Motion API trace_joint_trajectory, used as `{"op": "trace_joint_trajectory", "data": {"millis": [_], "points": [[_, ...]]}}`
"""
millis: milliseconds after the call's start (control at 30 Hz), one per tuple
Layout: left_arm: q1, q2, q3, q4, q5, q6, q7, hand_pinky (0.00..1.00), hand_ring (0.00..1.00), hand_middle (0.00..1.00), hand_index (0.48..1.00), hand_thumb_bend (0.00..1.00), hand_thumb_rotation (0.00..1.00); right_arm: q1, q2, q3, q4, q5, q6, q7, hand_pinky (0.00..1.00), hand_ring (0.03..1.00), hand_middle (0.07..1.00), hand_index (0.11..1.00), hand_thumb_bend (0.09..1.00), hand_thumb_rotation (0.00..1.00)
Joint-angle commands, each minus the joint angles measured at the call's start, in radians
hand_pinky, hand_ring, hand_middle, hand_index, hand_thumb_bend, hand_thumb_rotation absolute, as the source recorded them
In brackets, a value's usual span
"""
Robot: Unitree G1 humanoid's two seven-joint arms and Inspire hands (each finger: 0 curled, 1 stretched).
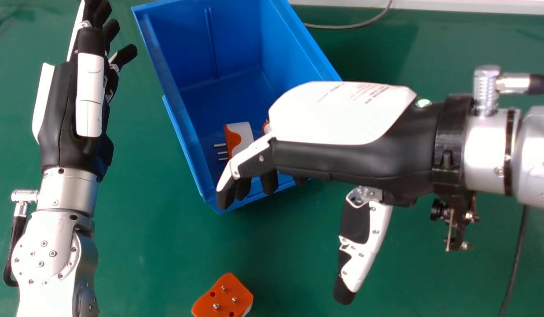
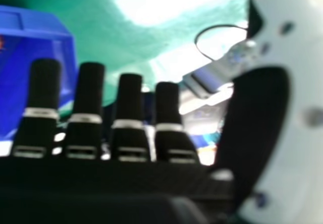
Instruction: Pick all objects and put in blue box
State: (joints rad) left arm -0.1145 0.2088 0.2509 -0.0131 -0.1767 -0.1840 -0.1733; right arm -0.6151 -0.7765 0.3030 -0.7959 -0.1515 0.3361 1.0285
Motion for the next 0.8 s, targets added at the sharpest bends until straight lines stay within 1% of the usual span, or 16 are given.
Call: {"op": "trace_joint_trajectory", "data": {"millis": [0,67,100,167,233,267,333,367,400,500,633,700,767], "points": [[-0.014,0.01,0.001,-0.016,0.0,-0.012,-0.001,0.89,0.98,1.0,0.971,0.87,0.98,0.001,0.001,0.021,-0.025,-0.032,-0.027,-0.014,0.52,0.657,0.742,0.728,0.938,0.08],[-0.011,0.011,-0.001,-0.02,0.003,-0.012,0.002,0.89,0.98,0.99,0.97,0.87,0.98,0.002,0.008,0.045,-0.026,-0.046,-0.03,-0.009,0.52,0.656,0.741,0.725,0.94,0.07],[-0.011,0.01,0.0,-0.022,0.001,-0.01,0.002,0.89,0.98,0.99,0.97,0.87,0.98,0.014,0.015,0.056,-0.026,-0.066,-0.046,-0.024,0.52,0.656,0.741,0.725,0.94,0.07],[-0.012,0.009,-0.001,-0.023,0.001,-0.008,0.005,0.89,0.98,0.99,0.97,0.87,0.98,0.049,0.034,0.09,-0.025,-0.119,-0.091,-0.061,0.53,0.66,0.744,0.726,0.933,0.07],[-0.013,0.009,-0.001,-0.021,-0.002,-0.011,0.0,0.89,0.98,0.99,0.97,0.87,0.98,0.081,0.047,0.124,-0.02,-0.174,-0.136,-0.086,0.53,0.66,0.744,0.726,0.933,0.07],[-0.014,0.01,-0.002,-0.02,-0.004,-0.014,-0.003,0.89,0.98,0.99,0.968,0.87,0.98,0.096,0.053,0.14,-0.017,-0.2,-0.157,-0.093,0.52,0.656,0.741,0.718,0.898,0.07],[-0.015,0.012,-0.003,-0.018,-0.003,-0.017,-0.006,0.89,0.98,0.99,0.968,0.87,0.98,0.126,0.066,0.162,-0.012,-0.254,-0.194,-0.115,0.52,0.656,0.741,0.718,0.898,0.07],[-0.015,0.012,-0.003,-0.017,-0.002,-0.018,-0.006,0.89,0.98,0.99,0.969,0.87,0.98,0.144,0.073,0.169,-0.008,-0.279,-0.213,-0.13,0.52,0.656,0.74,0.712,0.861,0.05],[-0.016,0.011,-0.003,-0.017,0.0,-0.019,-0.004,0.89,0.98,0.99,0.969,0.87,0.98,0.153,0.079,0.175,-0.006,-0.295,-0.224,-0.131,0.52,0.656,0.74,0.712,0.861,0.05],[-0.017,0.007,-0.004,-0.017,0.003,-0.019,0.002,0.9,0.98,1.0,0.971,0.87,0.99,0.18,0.098,0.178,0.005,-0.33,-0.261,-0.142,0.53,0.657,0.736,0.684,0.824,0.03],[-0.017,0.007,-0.005,-0.015,0.001,-0.024,0.0,0.9,0.98,1.0,0.971,0.87,0.99,0.226,0.134,0.179,0.028,-0.381,-0.32,-0.193,0.53,0.657,0.733,0.672,0.81,0.03],[-0.018,0.007,-0.005,-0.015,0.003,-0.026,0.001,0.9,0.98,1.0,0.972,0.87,0.99,0.241,0.15,0.186,0.049,-0.418,-0.356,-0.218,0.52,0.654,0.729,0.669,0.797,0.02],[-0.017,0.009,-0.006,-0.017,0.001,-0.022,-0.002,0.9,0.98,1.0,0.972,0.87,0.99,0.257,0.164,0.192,0.075,-0.467,-0.403,-0.254,0.52,0.654,0.729,0.669,0.797,0.02]]}}
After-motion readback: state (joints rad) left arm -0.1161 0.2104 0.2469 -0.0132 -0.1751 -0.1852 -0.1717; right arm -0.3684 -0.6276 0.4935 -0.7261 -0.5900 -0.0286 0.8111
